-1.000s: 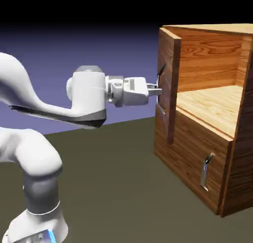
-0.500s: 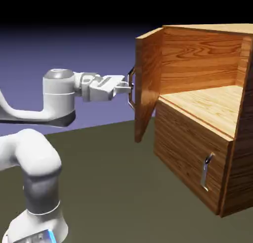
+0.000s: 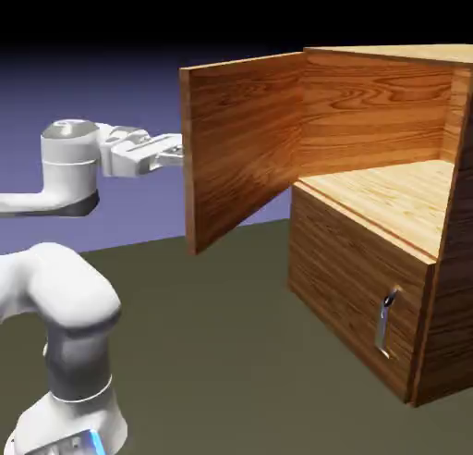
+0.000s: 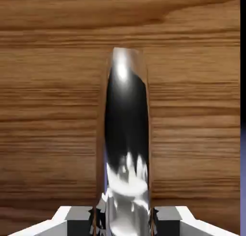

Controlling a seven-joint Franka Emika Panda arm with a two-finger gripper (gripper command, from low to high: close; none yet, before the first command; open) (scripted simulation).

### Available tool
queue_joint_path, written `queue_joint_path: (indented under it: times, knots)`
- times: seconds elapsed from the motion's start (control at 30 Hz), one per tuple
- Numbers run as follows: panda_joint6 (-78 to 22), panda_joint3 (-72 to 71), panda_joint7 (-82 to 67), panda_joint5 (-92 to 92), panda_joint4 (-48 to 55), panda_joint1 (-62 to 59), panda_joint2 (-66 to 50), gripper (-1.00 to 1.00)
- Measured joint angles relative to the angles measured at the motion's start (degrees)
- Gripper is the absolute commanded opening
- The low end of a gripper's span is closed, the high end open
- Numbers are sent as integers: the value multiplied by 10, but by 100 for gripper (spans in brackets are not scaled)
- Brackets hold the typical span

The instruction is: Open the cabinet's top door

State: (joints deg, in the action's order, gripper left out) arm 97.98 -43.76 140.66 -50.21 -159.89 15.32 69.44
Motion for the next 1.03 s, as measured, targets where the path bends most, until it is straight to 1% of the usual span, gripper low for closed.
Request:
queue_joint_path:
  times: [0.23, 0.47, 0.73, 1.03]
  knots:
    - [-137, -140, 11, 101, 138, -99, -66, -100]
    - [-251, -254, 6, 163, 284, -229, -97, -100]
    - [-363, -354, -17, 209, 450, -384, -91, -100]
    - [-478, -426, -63, 237, 637, -545, -53, -100]
